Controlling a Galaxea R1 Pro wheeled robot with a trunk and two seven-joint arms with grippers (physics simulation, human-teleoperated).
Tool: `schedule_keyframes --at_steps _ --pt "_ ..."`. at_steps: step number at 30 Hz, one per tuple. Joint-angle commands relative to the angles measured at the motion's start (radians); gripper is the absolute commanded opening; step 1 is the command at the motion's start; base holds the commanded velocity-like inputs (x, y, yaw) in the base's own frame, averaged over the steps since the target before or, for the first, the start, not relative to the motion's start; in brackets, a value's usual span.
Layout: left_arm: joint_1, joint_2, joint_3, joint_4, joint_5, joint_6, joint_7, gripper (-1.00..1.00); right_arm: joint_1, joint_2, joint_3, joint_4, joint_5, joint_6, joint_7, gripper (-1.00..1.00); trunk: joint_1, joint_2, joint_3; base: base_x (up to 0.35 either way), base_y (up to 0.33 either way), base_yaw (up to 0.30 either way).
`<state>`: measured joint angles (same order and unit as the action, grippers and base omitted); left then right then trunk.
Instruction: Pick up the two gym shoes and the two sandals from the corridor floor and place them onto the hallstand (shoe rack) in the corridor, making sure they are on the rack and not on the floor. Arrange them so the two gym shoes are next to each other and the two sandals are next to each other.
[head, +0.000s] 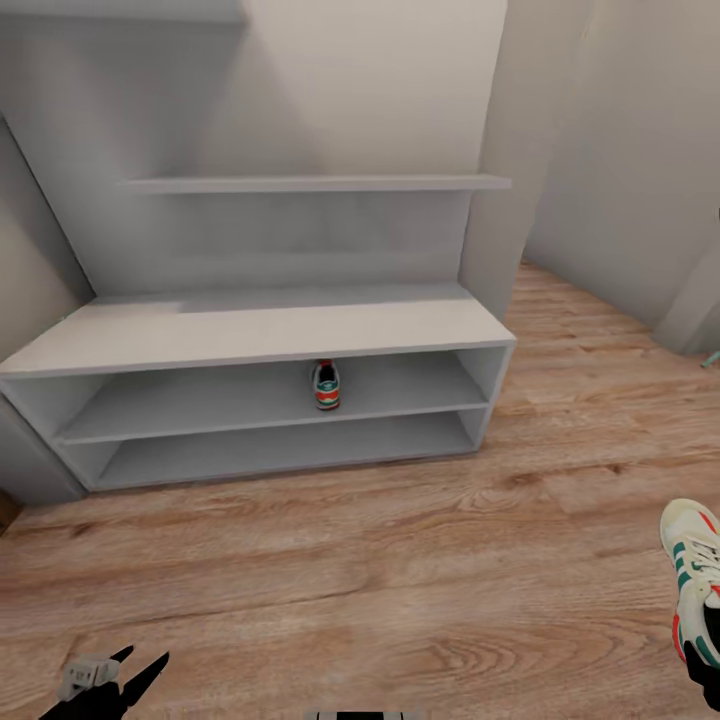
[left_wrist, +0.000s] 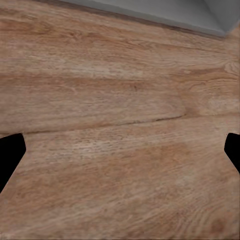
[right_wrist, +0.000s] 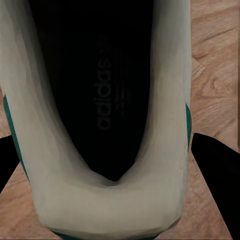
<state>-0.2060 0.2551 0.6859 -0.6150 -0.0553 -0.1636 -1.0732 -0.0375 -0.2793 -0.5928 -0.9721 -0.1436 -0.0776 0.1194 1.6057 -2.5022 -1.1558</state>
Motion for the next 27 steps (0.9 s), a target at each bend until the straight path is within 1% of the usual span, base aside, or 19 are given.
schedule_keyframes --at_steps 1,5,13,25,26,27 --pt "-0.001 0.0 0.004 0.001 -0.005 -0.008 -0.003 1.0 0.0 0.0 -0.002 0.0 -0.011 -0.002 0.009 -1.0 -0.001 0.0 -0.001 -0.313 0.07 0.05" --pt "-0.001 0.0 0.005 0.0 -0.005 -0.005 -0.002 1.0 0.0 0.0 -0.002 -0.001 -0.011 -0.002 0.009 -1.0 -0.001 0.0 -0.001 -0.245 0.03 0.174" --pt "-0.001 0.0 0.004 0.0 -0.005 -0.006 -0.001 1.0 -0.001 0.0 -0.002 -0.002 -0.012 -0.002 0.009 -1.0 -0.001 0.0 -0.001 -0.031 0.002 0.238" --pt "-0.001 0.0 0.004 0.0 -0.006 -0.008 -0.002 1.0 0.0 0.001 -0.002 -0.006 -0.014 -0.002 0.009 -1.0 -0.001 0.0 -0.001 -0.001 0.0 0.027" --pt "-0.001 0.0 0.004 0.0 -0.006 -0.008 -0.002 1.0 0.0 0.004 -0.002 -0.006 -0.014 -0.002 0.009 -1.0 -0.001 0.0 -0.001 0.0 0.04 0.002" --pt "-0.001 0.0 0.004 0.0 -0.007 -0.008 -0.002 1.0 0.0 0.019 -0.001 -0.001 -0.012 -0.002 0.01 -1.0 -0.001 0.0 -0.001 0.0 0.228 0.0"
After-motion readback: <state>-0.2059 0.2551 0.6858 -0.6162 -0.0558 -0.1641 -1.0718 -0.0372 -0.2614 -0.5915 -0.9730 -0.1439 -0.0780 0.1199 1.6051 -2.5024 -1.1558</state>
